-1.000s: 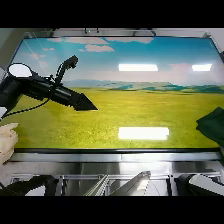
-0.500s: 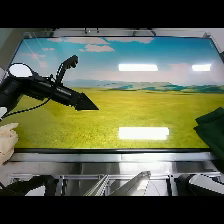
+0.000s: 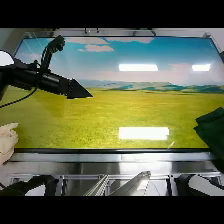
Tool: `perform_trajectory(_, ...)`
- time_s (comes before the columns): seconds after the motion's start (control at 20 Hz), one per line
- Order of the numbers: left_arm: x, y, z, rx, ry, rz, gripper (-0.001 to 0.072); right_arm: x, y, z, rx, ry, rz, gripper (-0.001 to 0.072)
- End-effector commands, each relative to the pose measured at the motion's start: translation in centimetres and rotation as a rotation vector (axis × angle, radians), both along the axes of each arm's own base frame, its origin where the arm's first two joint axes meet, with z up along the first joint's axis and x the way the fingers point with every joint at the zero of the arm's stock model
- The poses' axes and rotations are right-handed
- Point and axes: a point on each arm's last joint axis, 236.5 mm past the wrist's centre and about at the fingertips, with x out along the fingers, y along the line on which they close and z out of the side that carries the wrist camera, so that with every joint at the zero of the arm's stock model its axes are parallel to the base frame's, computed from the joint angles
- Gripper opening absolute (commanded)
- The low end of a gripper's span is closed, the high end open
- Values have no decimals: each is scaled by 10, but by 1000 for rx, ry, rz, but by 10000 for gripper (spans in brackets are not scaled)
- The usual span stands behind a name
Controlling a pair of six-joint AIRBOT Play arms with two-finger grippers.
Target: Fold the shirts.
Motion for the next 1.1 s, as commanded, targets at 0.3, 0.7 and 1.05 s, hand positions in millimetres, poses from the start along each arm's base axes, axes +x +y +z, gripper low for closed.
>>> perform_trajectory(0.3,-56,43,-53,202,25,203,21,21,185,30,67,-204,546,21)
perform_trajectory(0.7,-129,70,-123,234,112,400,22,-54,310,-30,108,-465,804,22)
perform_trajectory(1.05,-152,74,-109,215,50,408,22,-62,324,-27,164,-467,861,22)
